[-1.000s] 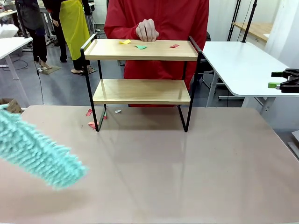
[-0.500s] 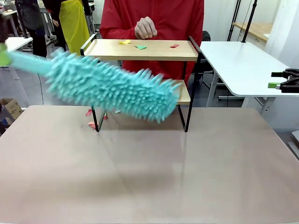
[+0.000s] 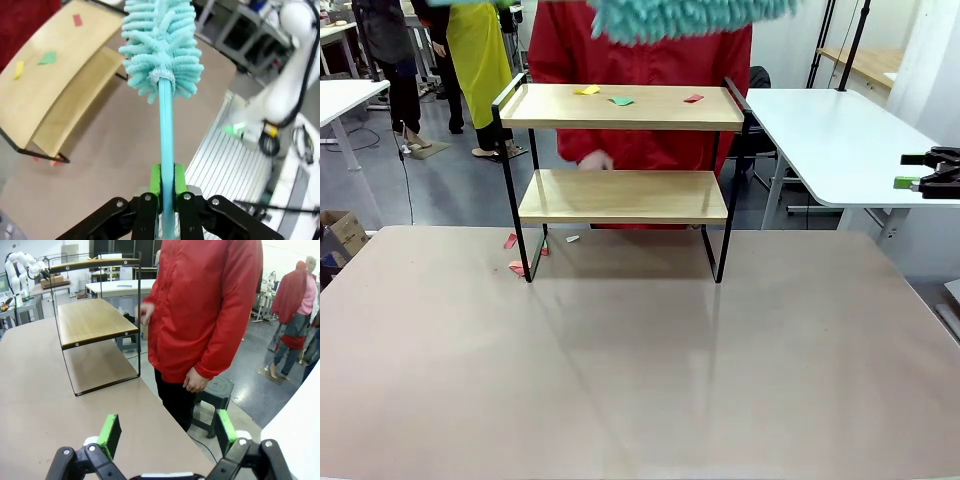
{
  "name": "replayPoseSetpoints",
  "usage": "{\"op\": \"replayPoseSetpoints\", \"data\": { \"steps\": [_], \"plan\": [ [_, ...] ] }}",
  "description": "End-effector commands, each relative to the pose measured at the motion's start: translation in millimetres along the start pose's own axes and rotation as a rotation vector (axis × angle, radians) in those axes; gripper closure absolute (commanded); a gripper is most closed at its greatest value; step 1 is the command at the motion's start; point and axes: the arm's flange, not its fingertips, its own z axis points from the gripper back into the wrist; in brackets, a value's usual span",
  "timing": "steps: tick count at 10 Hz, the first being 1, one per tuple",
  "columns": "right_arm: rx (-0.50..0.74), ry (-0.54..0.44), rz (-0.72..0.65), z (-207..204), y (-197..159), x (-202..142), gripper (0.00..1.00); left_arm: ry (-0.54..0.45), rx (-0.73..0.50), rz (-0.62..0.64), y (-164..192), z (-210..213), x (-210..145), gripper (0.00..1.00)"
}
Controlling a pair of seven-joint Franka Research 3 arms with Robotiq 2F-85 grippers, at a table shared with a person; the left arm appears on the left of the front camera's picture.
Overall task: Clean the shelf.
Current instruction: Clean the specific section of the Shelf indicated by the human with the Duster.
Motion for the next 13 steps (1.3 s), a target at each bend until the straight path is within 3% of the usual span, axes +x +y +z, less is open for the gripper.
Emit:
{"op": "replayPoseSetpoints", "data": {
  "steps": [1, 2, 4, 6, 8, 9, 10, 13],
  "plan": [
    [0.003, 0.002, 0.003, 0, 3, 3, 0.00, 0.007, 0.072, 0.152, -15, -11, 37, 0.87],
    [0.003, 0.002, 0.003, 0, 3, 3, 0.00, 0.018, 0.089, 0.242, -27, -19, 66, 0.87],
    [0.003, 0.002, 0.003, 0, 3, 3, 0.00, 0.038, 0.254, 0.398, -44, -43, 122, 0.87],
    [0.003, 0.002, 0.003, 0, 3, 3, 0.00, -0.013, 0.300, 0.558, -54, -78, 161, 0.87],
    [0.003, 0.002, 0.003, 0, 3, 3, 0.00, -0.066, 0.319, 0.585, -55, -97, 180, 0.87],
    [0.003, 0.002, 0.003, 0, 3, 3, 0.00, -0.038, 0.254, 0.456, -53, -104, 180, 0.87],
    [0.003, 0.002, 0.003, 0, 3, 3, 0.00, -0.033, 0.299, 0.577, -48, -99, 153, 0.87],
    [0.003, 0.002, 0.003, 0, 3, 3, 0.00, -0.025, 0.286, 0.557, -48, -112, 163, 0.87]
  ]
}}
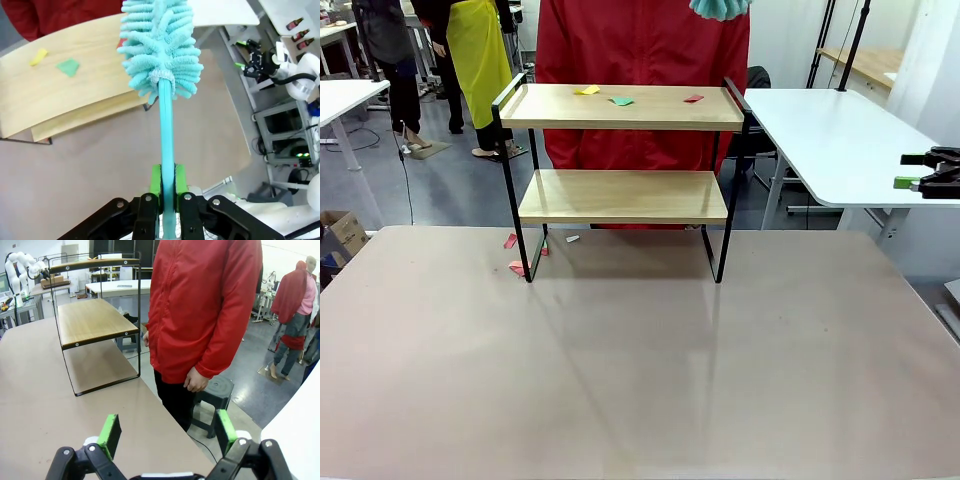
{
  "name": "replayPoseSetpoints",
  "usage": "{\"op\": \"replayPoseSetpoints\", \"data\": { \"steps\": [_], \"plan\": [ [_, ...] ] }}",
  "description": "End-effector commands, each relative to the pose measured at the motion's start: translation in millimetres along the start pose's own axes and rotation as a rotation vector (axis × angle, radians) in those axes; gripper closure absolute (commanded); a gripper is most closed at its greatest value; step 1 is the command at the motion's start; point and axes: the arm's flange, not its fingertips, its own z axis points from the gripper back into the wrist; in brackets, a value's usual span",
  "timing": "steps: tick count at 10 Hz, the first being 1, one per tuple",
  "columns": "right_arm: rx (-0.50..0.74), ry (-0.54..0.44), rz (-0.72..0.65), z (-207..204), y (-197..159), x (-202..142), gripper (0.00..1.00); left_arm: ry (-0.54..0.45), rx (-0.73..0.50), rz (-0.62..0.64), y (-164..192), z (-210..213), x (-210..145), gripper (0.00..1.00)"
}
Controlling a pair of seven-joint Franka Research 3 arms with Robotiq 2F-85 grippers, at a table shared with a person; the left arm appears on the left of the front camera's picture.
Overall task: Clean the shelf.
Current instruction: Clean the specific section of the Shelf indicated by the human with the Duster.
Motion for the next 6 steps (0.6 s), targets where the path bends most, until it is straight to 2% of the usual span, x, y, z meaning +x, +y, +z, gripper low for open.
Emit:
{"op": "replayPoseSetpoints", "data": {
  "steps": [1, 3, 5, 6],
  "plan": [
    [0.003, 0.003, 0.003, 0, 3, 3, 0.00, -0.036, 0.077, 0.085, -21, -9, -9, 0.87],
    [0.003, 0.003, 0.003, 0, 3, 3, 0.00, -0.134, 0.159, 0.128, -56, -24, -18, 0.87],
    [0.003, 0.003, 0.003, 0, 3, 3, 0.00, -0.198, 0.236, 0.157, -76, -45, -24, 0.87],
    [0.003, 0.003, 0.003, 0, 3, 3, 0.00, -0.209, 0.222, 0.188, -82, -56, -27, 0.87]
  ]
}}
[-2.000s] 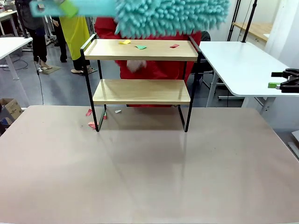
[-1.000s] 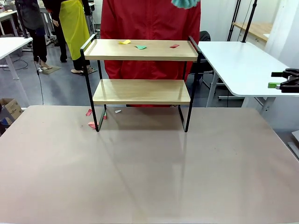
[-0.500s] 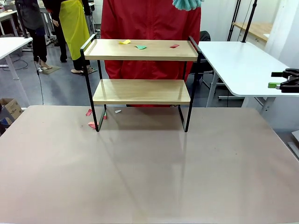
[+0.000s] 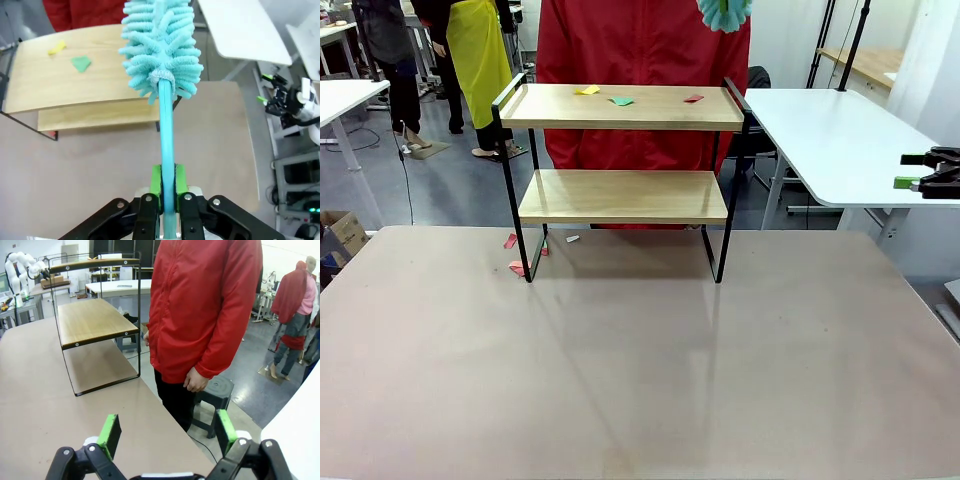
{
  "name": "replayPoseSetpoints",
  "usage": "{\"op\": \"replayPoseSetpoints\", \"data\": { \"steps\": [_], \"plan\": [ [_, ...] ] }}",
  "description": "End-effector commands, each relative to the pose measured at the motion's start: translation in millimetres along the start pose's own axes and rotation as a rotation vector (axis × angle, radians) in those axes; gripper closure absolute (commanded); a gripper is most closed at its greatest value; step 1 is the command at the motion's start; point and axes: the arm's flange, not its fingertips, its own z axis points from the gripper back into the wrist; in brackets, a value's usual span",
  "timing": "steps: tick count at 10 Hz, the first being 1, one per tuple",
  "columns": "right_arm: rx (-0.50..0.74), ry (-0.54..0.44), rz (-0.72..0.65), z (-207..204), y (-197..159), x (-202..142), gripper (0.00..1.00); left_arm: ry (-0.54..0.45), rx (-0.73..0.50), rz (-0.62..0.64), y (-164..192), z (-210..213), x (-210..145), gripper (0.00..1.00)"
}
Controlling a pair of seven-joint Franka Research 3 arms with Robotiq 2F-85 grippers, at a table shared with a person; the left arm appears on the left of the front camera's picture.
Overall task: Clean the shelf.
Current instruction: Clean the specific section of the Shelf indicated by the human with the Duster.
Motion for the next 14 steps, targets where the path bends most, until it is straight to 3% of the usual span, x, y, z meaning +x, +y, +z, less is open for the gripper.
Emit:
{"op": "replayPoseSetpoints", "data": {
  "steps": [1, 3, 8, 14],
  "plan": [
    [0.003, 0.003, 0.003, 0, 3, 3, 0.00, -0.024, 0.026, 0.062, -18, -17, 3, 0.87],
    [0.003, 0.003, 0.003, 0, 3, 3, 0.00, -0.029, -0.030, 0.047, -26, -31, -3, 0.87],
    [0.003, 0.003, 0.003, 0, 3, 3, 0.00, 0.088, -0.057, 0.019, -33, -66, -20, 0.87],
    [0.003, 0.003, 0.003, 0, 3, 3, 0.00, 0.188, -0.007, 0.082, -12, -93, -46, 0.87]
  ]
}}
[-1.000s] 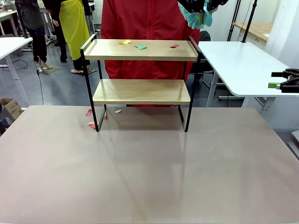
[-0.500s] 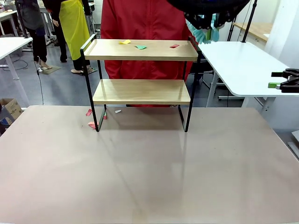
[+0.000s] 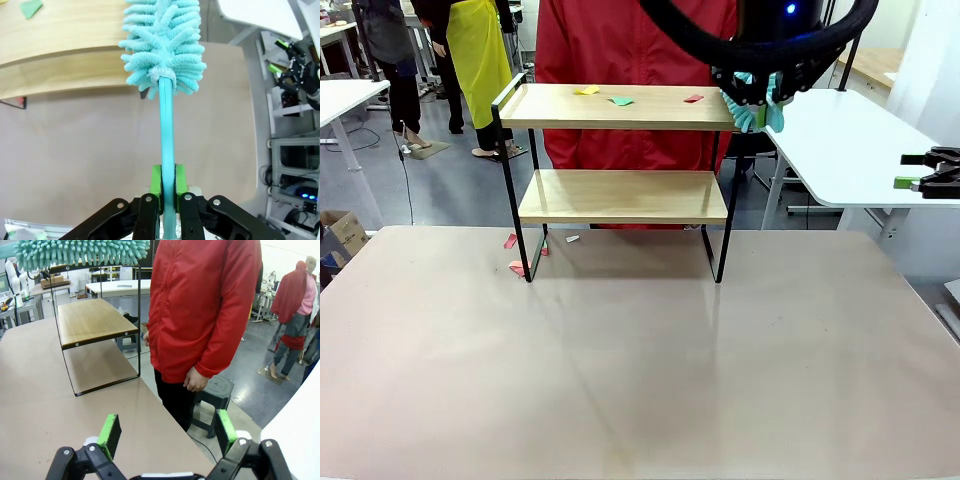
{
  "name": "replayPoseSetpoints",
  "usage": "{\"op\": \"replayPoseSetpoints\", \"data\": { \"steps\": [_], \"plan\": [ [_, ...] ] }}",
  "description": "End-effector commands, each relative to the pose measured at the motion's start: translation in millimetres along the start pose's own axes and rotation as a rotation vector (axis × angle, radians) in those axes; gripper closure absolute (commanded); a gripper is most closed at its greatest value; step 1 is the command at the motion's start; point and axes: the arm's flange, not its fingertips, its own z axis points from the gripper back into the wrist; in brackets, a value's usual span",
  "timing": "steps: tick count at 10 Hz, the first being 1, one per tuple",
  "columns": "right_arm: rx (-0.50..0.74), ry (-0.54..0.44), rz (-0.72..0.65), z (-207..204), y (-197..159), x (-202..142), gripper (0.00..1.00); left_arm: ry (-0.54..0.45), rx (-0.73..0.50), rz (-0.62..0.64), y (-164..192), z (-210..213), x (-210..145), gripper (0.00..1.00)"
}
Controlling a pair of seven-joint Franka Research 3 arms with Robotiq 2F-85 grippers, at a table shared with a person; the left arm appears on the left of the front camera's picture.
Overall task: Clean the shelf.
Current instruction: Clean the specific section of the Shelf indicated by the human with the Duster.
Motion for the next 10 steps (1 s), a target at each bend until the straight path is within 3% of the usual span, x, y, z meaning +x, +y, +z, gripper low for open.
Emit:
{"op": "replayPoseSetpoints", "data": {
  "steps": [1, 5, 10],
  "plan": [
    [0.003, 0.003, 0.002, 0, 3, 3, 0.00, -0.014, 0.015, 0.038, 19, 7, -7, 0.87],
    [0.003, 0.003, 0.002, 0, 3, 3, 0.00, -0.044, 0.020, 0.054, 22, 4, -3, 0.87],
    [0.003, 0.003, 0.002, 0, 3, 3, 0.00, 0.046, -0.008, 0.021, 25, -13, -2, 0.87]
  ]
}}
